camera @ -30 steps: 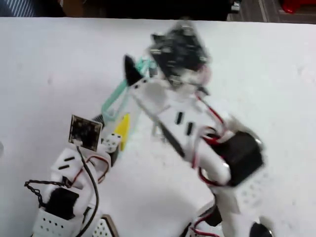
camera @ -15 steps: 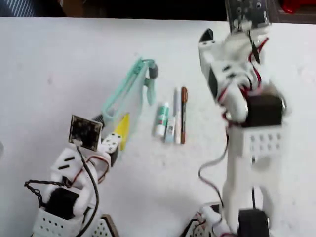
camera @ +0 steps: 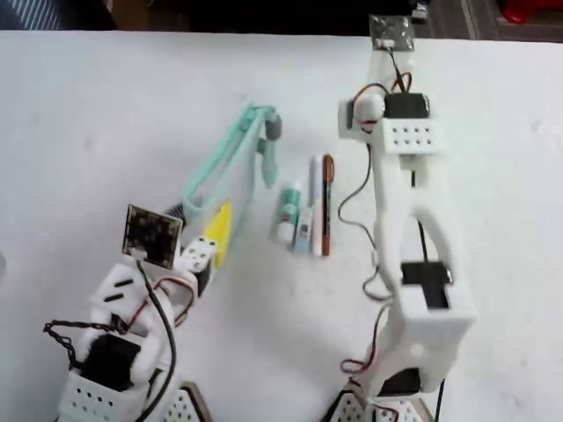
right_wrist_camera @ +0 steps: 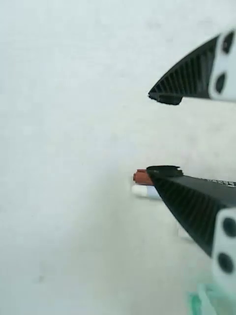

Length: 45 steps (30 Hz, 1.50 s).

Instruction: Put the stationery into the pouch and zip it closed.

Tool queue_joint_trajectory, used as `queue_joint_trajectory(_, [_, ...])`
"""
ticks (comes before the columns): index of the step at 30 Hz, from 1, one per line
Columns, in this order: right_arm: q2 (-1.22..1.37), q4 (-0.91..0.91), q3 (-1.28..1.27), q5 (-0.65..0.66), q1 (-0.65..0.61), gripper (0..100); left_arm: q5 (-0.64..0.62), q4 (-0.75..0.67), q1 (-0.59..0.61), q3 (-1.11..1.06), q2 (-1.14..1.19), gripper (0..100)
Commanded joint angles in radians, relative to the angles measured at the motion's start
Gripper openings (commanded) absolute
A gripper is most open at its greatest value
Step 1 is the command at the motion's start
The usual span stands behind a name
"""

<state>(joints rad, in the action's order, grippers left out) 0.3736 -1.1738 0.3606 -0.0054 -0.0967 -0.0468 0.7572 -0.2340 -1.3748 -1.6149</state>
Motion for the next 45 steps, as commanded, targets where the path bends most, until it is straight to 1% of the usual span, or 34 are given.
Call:
queue_joint_trajectory(1, [0.102, 0.022, 0.097, -0.005, 0.007, 19.4, -0.008, 0.006, 0.007, -0.003, -0.005, 15])
queue_joint_trajectory(7, [0.183, -0.047, 0.213, -0.002, 0.001, 19.4, -0.008, 0.006, 0.007, 0.000, -0.005, 15])
queue_joint_trajectory(13, [0.249, -0.044, 0.222, -0.002, -0.004, 19.4, -0.008, 0.008, 0.007, -0.002, -0.005, 15])
queue_joint_trajectory(18, [0.303, -0.045, 0.221, -0.002, -0.035, 19.4, -0.008, 0.008, 0.007, -0.003, -0.005, 15])
queue_joint_trajectory(24, [0.292, -0.050, 0.221, -0.002, -0.097, 19.4, -0.008, 0.008, 0.007, -0.005, -0.005, 15])
queue_joint_trajectory(32, [0.377, 0.031, 0.222, -0.002, -0.102, 19.4, -0.008, 0.008, 0.007, -0.005, -0.005, 15])
queue_joint_trajectory(41, [0.401, 0.041, 0.224, -0.002, -0.093, 19.3, -0.008, 0.008, 0.007, -0.005, -0.005, 15])
queue_joint_trajectory(43, [0.409, 0.031, 0.221, -0.002, -0.093, 17.5, -0.008, 0.008, 0.007, -0.005, -0.005, 15])
queue_joint_trajectory(45, [0.433, 0.019, 0.232, -0.002, -0.096, 13.2, -0.008, 0.008, 0.007, -0.005, -0.005, 15])
